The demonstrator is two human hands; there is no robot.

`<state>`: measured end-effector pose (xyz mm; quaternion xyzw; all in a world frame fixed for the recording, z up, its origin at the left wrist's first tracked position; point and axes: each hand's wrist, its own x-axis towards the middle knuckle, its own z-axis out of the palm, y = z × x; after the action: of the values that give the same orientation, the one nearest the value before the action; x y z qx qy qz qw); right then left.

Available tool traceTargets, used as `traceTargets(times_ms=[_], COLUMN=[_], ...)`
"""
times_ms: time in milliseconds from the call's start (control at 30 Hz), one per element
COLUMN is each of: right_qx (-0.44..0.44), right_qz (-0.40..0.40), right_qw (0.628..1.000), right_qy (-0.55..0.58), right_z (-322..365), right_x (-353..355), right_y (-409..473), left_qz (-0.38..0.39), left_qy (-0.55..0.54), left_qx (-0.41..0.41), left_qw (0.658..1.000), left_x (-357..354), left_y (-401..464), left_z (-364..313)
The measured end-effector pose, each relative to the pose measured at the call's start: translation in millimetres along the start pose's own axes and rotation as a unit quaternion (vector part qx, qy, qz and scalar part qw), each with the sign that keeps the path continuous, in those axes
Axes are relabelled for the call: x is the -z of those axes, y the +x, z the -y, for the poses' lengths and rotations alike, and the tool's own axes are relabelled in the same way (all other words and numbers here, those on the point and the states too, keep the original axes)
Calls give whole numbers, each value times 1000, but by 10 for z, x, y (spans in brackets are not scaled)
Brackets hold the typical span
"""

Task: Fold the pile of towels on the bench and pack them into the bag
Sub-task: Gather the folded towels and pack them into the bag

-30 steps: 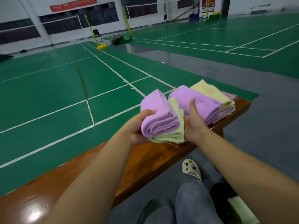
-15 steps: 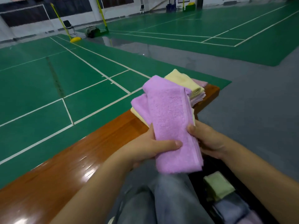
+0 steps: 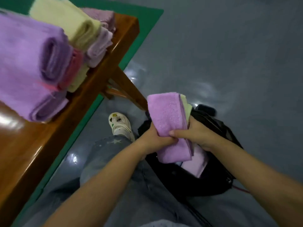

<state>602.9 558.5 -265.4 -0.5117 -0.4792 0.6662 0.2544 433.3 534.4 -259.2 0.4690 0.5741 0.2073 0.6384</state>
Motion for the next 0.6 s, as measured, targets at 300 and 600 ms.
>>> traceTargets(times_ms=[300,600], right_qx=[-96,-176], right_qz=[-167,-176], right_qw=[972,967], right_qy=[138,46], right_z=[-1277,-2047], right_x=[507,495], right_y=[194,130], left_qz=[118,331], left_qy=[276,655], left_qx=[163,80], left_qw=[940,675], left_x=[190,-356], left_y=[995,1208], left_z=[949,1704])
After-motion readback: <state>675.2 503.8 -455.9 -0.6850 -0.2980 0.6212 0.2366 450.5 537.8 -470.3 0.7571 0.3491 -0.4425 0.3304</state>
